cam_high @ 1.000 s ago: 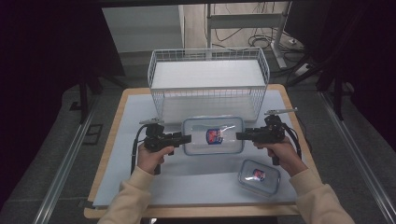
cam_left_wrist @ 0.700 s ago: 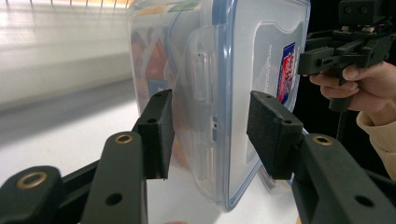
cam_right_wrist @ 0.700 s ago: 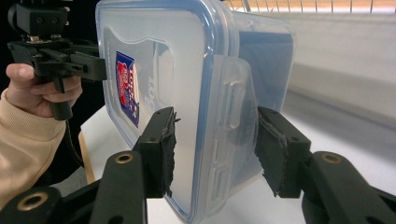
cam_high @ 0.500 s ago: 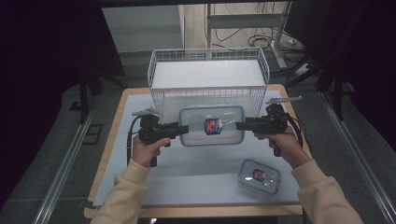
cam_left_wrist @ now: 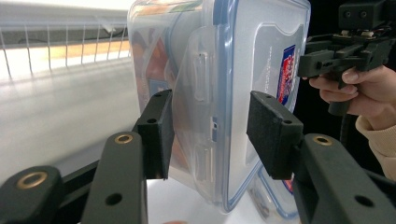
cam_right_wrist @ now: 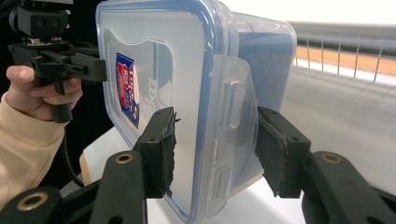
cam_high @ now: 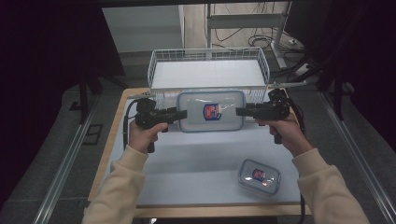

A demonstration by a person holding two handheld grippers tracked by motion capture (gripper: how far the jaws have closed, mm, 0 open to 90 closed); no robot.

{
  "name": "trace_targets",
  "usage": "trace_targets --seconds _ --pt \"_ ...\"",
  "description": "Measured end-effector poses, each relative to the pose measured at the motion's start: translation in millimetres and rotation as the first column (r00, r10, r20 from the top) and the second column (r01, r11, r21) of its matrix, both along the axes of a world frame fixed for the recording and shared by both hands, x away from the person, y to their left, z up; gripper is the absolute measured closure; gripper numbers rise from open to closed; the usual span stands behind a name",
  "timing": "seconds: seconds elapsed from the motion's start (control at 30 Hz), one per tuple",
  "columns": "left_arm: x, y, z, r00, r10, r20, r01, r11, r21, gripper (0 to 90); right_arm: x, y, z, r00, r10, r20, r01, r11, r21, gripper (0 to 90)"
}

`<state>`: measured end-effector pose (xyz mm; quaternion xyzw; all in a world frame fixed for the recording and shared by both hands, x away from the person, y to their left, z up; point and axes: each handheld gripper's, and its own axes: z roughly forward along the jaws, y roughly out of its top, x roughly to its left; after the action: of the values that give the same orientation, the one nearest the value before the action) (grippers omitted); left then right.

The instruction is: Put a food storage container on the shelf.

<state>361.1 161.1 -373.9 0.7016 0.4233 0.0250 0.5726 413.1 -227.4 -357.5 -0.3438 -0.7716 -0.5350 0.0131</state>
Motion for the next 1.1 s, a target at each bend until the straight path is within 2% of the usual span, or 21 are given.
trace_targets --seconds 0.17,0.33,0.77,0.9,1.1 --pt "11.3 2.8 16.5 0.9995 -0.013 0.030 0.012 0.9999 0.004 52.3 6.9 1.4 18.0 0.9997 -0.010 0.022 0.010 0.9999 0.002 49.3" --pt "26.3 6.5 31.4 0.9991 -0.019 0.039 0.019 0.9998 -0.003 52.4 18.2 4.3 36.2 0.9992 -0.016 0.038 0.016 0.9999 0.002 49.3" --pt "79.4 16.0 62.5 0.9982 -0.029 0.052 0.030 0.9994 -0.015 52.4 65.4 14.3 74.4 0.9982 -0.035 0.049 0.036 0.9994 -0.003 49.1" --pt "94.4 16.2 67.0 0.9990 -0.026 0.037 0.026 0.9996 -0.007 52.3 82.4 14.7 77.3 0.9986 -0.034 0.039 0.034 0.9994 0.000 49.1" --pt "110.2 18.4 63.9 0.9996 -0.019 0.020 0.019 0.9998 -0.002 52.1 100.2 16.9 69.9 0.9987 -0.049 0.017 0.048 0.9986 0.019 48.9"
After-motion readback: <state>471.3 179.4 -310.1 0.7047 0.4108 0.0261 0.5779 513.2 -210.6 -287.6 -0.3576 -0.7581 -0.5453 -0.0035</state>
